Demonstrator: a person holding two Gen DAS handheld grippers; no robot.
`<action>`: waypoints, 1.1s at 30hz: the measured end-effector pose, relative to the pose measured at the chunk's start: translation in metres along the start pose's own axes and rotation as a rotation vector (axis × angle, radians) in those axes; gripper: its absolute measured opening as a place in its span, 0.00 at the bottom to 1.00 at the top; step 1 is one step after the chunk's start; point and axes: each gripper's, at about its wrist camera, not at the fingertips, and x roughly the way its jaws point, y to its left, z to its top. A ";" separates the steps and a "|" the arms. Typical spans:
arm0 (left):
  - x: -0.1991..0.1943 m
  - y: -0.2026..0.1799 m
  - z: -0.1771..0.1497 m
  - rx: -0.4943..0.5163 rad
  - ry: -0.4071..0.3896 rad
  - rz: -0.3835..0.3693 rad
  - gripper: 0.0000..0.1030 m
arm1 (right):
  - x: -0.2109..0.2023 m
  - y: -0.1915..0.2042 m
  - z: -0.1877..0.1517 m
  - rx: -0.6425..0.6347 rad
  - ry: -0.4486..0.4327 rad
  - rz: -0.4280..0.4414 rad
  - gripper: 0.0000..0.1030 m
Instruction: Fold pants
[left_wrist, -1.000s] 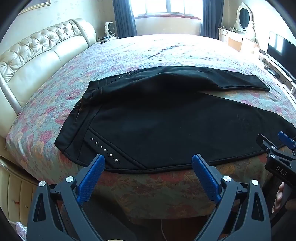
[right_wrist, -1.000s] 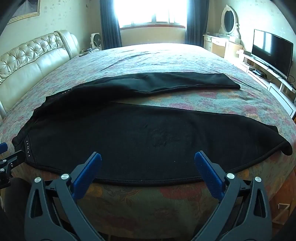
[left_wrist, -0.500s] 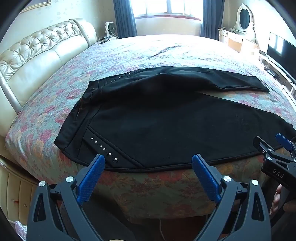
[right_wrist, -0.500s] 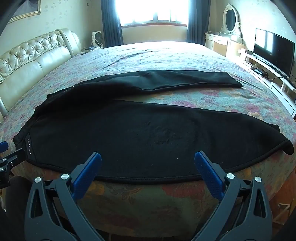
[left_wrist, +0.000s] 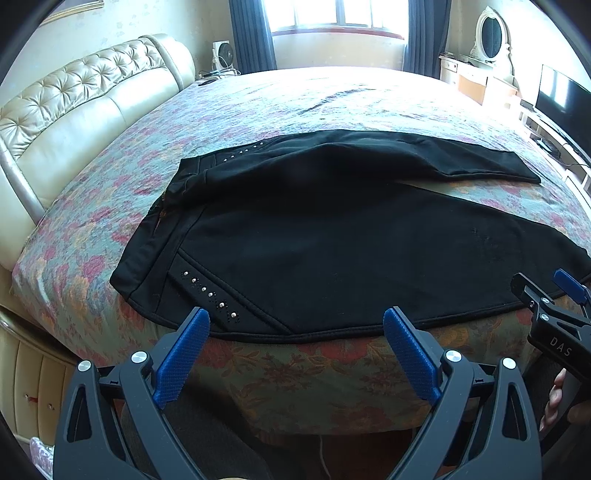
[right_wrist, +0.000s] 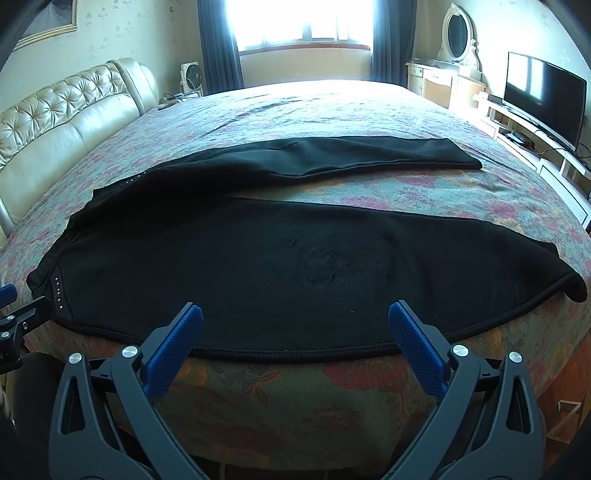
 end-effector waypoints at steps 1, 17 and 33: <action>0.000 0.000 0.000 -0.001 -0.001 0.001 0.91 | 0.000 -0.001 0.000 0.001 0.001 0.001 0.98; 0.001 0.002 0.000 -0.012 0.002 0.004 0.91 | 0.002 -0.004 -0.002 0.007 0.011 0.002 0.98; 0.001 0.006 0.001 -0.030 0.002 0.000 0.91 | 0.002 -0.005 -0.002 0.013 0.014 0.001 0.98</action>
